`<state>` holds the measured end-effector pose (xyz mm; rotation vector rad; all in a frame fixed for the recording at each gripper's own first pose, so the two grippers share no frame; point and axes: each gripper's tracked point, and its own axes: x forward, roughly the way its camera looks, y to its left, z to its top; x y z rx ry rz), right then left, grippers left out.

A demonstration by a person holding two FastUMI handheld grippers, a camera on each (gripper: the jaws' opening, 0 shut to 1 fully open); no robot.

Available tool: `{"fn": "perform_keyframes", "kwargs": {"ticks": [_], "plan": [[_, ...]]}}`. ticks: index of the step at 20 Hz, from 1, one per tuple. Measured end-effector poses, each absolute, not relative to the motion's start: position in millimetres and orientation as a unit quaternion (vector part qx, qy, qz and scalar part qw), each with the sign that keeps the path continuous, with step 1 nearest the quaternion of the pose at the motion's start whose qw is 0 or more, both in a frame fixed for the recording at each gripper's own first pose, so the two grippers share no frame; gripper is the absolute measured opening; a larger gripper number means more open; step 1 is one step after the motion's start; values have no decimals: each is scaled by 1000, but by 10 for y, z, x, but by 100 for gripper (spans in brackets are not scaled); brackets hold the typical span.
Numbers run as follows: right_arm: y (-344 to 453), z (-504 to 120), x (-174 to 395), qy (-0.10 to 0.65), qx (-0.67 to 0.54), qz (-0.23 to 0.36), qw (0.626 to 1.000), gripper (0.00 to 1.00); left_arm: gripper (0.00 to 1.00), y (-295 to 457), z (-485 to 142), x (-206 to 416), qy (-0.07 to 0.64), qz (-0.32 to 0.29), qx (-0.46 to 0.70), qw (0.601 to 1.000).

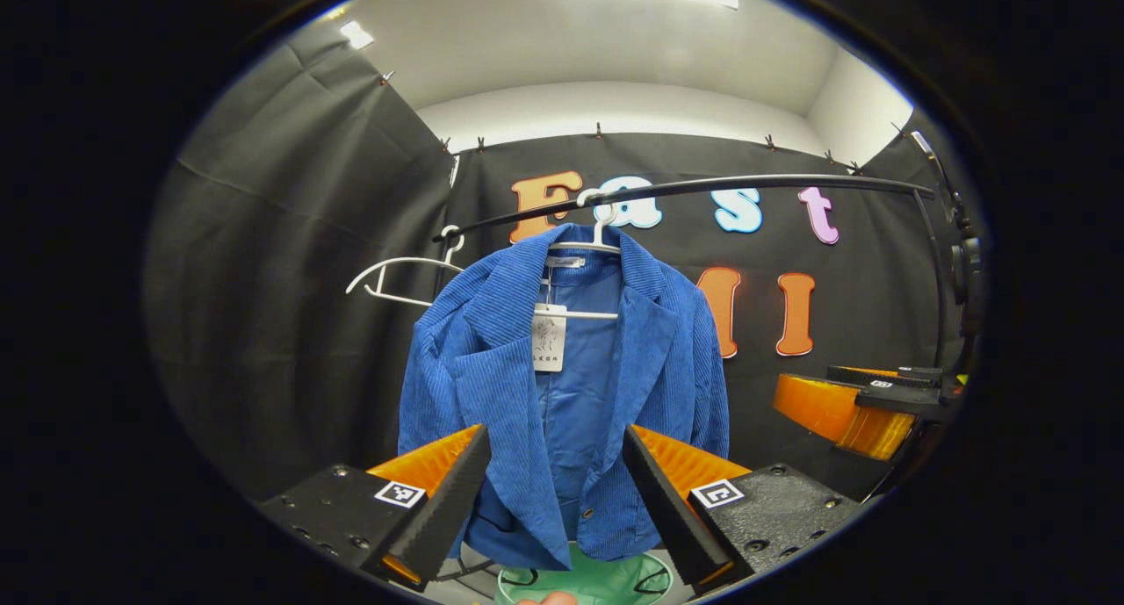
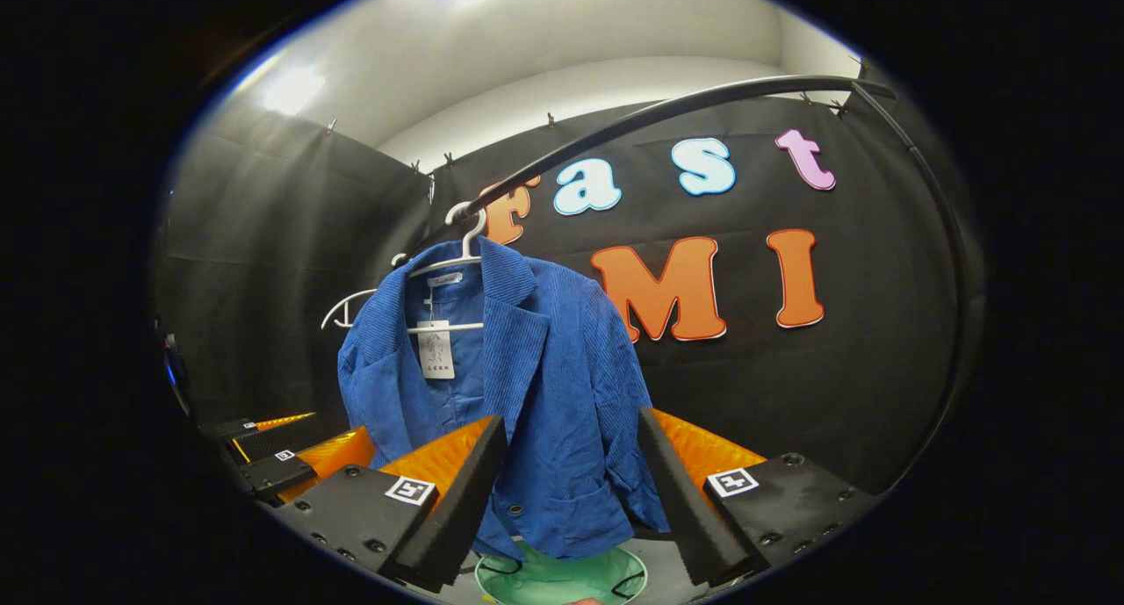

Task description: Grasp the clothes on the hanger with both hands and then place them into the laundry hamper below.

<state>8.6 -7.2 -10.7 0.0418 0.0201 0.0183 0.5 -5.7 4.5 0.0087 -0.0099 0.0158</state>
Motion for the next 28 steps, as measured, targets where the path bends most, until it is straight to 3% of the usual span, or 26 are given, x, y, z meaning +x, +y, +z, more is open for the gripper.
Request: {"fn": "perform_keyframes", "kwargs": {"ticks": [1,9,13,14,15,22,23,24,25,27,28], "plan": [[-73,-123,87,12,20,10,1000,89,95,-46,66,7,-8,10,5,1000],[-78,-102,78,5,17,10,1000,89,92,90,119,50,-16,29,-4,999],[-46,-78,147,1,16,17,1000,89,92,174,146,142,-20,41,-15,999],[-30,-58,175,0,17,20,1000,97,92,175,148,155,-21,41,-20,999],[-5,-44,216,-1,18,24,1000,97,92,184,138,159,-21,40,-22,999],[462,-304,866,31,10,80,996,97,95,387,64,79,-9,58,-18,998],[577,-367,977,38,11,90,995,89,95,446,69,67,-10,64,-16,998],[666,-418,1103,42,10,97,994,97,92,511,78,55,-11,73,-13,997],[745,-471,1212,44,8,100,994,97,95,588,87,46,-12,83,-10,996],[835,-606,1460,52,3,90,995,97,92,716,102,37,-13,98,-9,995],[817,-692,1612,58,-3,67,996,89,92,779,111,27,-15,106,-8,994]]}}
